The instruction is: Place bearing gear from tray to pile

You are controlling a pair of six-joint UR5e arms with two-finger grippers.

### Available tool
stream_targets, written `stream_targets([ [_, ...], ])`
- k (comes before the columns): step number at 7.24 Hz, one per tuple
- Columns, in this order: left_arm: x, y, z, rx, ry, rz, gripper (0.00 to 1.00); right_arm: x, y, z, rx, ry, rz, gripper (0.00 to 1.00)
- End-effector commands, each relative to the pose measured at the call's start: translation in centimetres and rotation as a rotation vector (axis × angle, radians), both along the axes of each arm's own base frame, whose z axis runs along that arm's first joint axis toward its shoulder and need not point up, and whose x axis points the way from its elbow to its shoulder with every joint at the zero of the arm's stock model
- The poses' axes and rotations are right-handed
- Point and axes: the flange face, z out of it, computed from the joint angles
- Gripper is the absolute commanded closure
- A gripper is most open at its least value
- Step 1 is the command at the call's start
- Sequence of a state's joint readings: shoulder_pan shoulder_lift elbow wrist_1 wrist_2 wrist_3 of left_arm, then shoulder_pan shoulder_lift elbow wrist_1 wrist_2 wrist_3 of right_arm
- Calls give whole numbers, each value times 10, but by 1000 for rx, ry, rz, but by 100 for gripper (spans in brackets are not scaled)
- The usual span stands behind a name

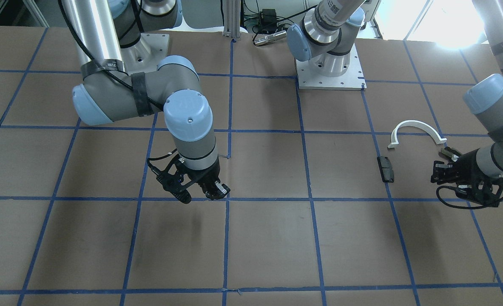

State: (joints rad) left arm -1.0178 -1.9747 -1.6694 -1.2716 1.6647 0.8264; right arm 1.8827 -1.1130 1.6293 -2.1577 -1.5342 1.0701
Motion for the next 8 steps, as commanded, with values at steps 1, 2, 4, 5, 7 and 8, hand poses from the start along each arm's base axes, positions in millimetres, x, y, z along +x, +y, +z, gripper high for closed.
stream_targets([
  [1,4,6,-27,9,8,11,100,26,4,-36,43,20,-9,96],
  [2,4,8,-30,8,9,15,80,26,4,-46,61,22,32,96],
  [4,10,13,-42,37,29,29,39,37,5,-69,82,41,77,90],
  [5,10,11,-41,33,26,29,31,35,6,-69,82,49,98,48],
  [7,-5,3,-10,-13,3,16,22,33,5,-68,79,52,118,0],
  [8,-37,-9,3,-50,12,-3,18,29,1,-52,62,47,139,0],
])
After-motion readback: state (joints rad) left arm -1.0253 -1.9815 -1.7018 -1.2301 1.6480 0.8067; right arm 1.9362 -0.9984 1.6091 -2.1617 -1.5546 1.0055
